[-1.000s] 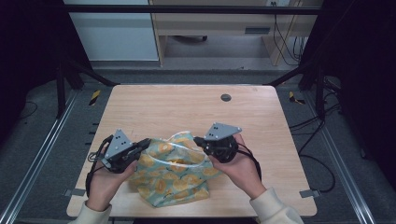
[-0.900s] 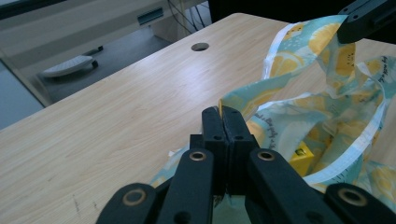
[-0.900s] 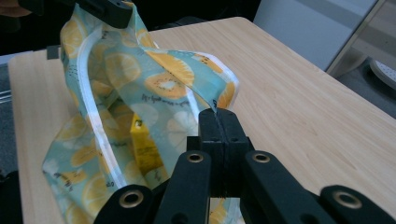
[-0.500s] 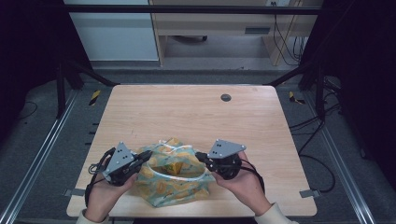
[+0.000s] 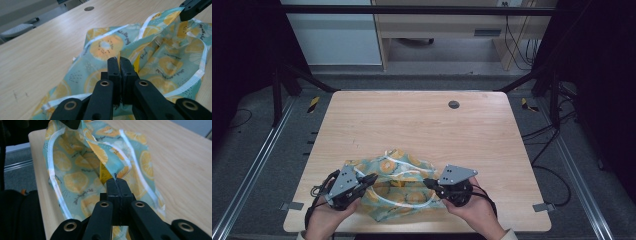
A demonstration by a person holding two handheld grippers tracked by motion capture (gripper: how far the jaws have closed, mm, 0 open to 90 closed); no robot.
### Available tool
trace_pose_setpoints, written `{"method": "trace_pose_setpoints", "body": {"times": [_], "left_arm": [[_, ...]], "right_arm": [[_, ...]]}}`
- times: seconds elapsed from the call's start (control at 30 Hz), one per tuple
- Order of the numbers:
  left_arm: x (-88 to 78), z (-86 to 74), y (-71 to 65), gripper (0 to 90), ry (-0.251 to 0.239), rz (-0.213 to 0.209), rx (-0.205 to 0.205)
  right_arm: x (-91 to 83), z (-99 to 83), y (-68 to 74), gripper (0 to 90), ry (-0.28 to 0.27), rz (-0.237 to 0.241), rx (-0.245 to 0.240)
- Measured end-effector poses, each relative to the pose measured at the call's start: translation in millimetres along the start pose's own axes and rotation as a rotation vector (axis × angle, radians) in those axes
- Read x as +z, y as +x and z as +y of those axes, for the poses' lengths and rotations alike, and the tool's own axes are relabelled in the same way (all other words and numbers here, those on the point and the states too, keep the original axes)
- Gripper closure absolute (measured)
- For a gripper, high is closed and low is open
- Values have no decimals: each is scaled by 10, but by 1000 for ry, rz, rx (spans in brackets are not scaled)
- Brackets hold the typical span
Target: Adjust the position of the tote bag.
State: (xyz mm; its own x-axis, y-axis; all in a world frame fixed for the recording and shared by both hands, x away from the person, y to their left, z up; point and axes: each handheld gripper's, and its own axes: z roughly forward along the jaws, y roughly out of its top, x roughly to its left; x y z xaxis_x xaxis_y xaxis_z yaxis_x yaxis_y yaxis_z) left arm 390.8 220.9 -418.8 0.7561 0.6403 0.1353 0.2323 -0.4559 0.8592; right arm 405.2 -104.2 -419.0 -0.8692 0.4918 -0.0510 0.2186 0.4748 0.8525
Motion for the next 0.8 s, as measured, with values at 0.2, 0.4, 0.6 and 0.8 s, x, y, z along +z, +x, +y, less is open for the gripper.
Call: {"method": "trace_pose_setpoints", "body": {"times": [0.2,0.4,0.6,0.8], "left_arm": [[4,-105,-50,880,18,-47,13],[61,-203,-97,895,88,-161,39],[193,-287,-171,897,205,-169,102],[238,-299,-192,895,221,-160,112]], "right_arm": [[81,-146,52,900,56,41,-1],[205,-252,46,900,134,42,12],[216,-311,7,841,164,44,30],[132,-201,-8,550,140,37,28]]}}
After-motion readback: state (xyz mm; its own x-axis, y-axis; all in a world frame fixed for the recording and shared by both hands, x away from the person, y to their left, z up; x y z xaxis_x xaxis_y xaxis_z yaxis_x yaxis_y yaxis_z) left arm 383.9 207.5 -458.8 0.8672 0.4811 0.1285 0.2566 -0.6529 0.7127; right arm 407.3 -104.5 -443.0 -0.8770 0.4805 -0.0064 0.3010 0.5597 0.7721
